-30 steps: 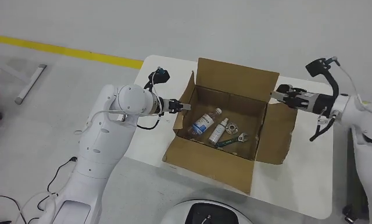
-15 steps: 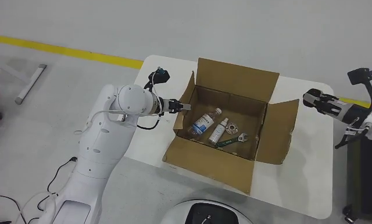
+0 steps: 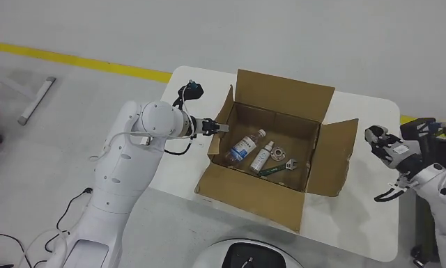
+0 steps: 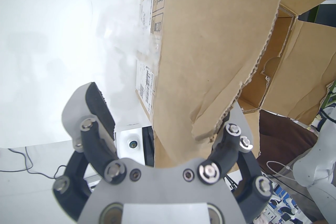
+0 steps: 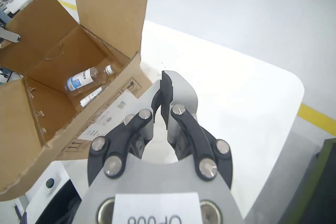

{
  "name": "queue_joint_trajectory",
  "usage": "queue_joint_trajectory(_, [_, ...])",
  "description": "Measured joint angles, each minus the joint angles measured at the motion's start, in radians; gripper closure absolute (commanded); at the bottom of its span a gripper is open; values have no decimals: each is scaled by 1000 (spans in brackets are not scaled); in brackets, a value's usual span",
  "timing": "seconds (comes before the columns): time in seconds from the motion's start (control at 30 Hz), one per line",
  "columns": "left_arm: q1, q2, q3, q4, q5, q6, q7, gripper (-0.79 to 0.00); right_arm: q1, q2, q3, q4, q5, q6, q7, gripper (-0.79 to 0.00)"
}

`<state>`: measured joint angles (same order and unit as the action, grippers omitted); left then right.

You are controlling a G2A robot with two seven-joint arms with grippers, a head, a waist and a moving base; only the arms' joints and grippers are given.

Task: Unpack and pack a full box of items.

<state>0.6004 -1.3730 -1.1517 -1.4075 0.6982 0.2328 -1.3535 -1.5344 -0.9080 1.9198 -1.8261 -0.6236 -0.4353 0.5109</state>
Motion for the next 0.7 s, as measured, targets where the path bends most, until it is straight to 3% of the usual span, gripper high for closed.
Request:
queue_joint_trajectory(0.27, [0, 0, 0, 0, 0, 0, 0, -785, 16, -16, -164, -49, 88, -54, -79, 0])
queue_joint_trajectory(0.47, [0, 0, 0, 0, 0, 0, 0, -785, 79, -16, -278, -70, 26, -64, 38, 0])
queue_joint_trajectory(0.7, [0, 0, 0, 0, 0, 0, 0, -785, 174, -22, -393, -37, -57, -4, 102, 0])
